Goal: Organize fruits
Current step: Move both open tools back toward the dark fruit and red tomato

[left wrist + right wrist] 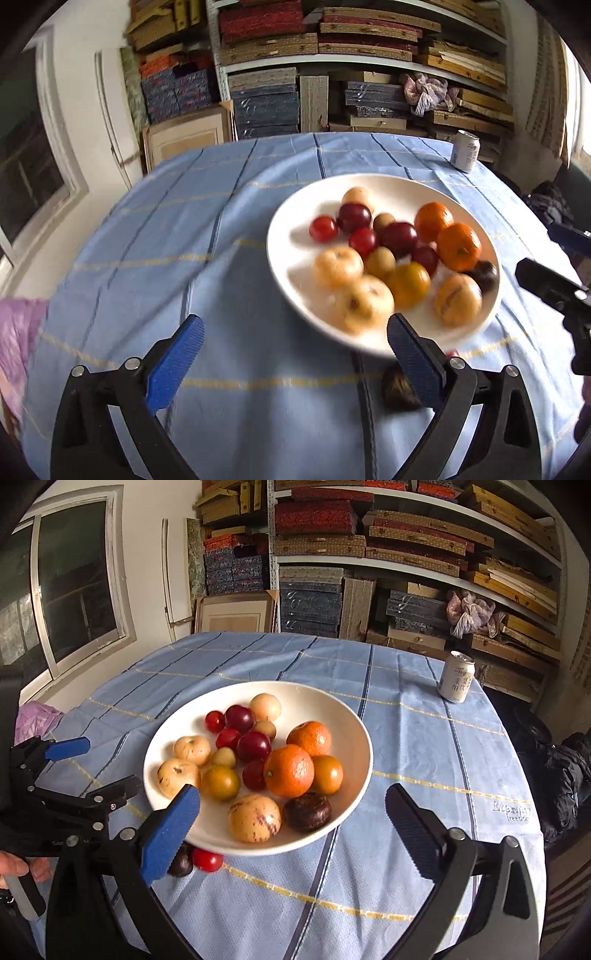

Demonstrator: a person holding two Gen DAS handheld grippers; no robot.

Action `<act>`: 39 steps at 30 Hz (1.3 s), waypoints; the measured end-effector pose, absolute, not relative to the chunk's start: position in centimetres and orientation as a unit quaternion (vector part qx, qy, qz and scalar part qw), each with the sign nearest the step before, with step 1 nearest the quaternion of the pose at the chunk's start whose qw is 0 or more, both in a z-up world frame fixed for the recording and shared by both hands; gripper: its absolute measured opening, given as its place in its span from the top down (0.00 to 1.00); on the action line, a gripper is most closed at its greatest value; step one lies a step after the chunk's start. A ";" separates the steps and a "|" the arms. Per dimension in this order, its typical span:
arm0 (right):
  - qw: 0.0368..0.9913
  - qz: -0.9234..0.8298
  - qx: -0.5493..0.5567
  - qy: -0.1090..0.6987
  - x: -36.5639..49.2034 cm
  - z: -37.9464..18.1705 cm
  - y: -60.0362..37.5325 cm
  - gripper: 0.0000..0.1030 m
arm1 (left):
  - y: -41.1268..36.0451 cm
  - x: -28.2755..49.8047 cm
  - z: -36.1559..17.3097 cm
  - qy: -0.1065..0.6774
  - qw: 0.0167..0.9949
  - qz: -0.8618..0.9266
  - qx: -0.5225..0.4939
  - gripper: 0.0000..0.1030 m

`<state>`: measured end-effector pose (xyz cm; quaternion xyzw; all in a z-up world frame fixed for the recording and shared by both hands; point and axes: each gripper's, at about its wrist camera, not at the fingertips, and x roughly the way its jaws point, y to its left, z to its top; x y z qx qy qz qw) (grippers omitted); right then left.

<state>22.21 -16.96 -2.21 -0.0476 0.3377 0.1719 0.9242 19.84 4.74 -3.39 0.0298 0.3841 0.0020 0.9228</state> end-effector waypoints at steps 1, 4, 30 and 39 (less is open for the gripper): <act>0.921 0.176 -0.052 0.344 21.4 -2.7 -17.0 0.04 | 4.7 19.0 -3.7 0.390 0.921 -0.008 0.023 0.03; 0.912 0.183 -0.069 0.362 19.5 -4.2 -16.9 0.04 | 3.4 16.8 -4.4 0.397 0.916 -0.033 0.042 0.03; 0.886 0.205 -0.086 0.407 20.3 -7.9 -15.0 0.04 | 4.5 19.9 -9.7 0.449 0.892 -0.052 0.029 0.03; 0.872 0.220 -0.047 0.434 22.2 -9.0 -13.0 0.04 | 5.5 19.3 -9.2 0.441 0.895 -0.067 0.022 0.10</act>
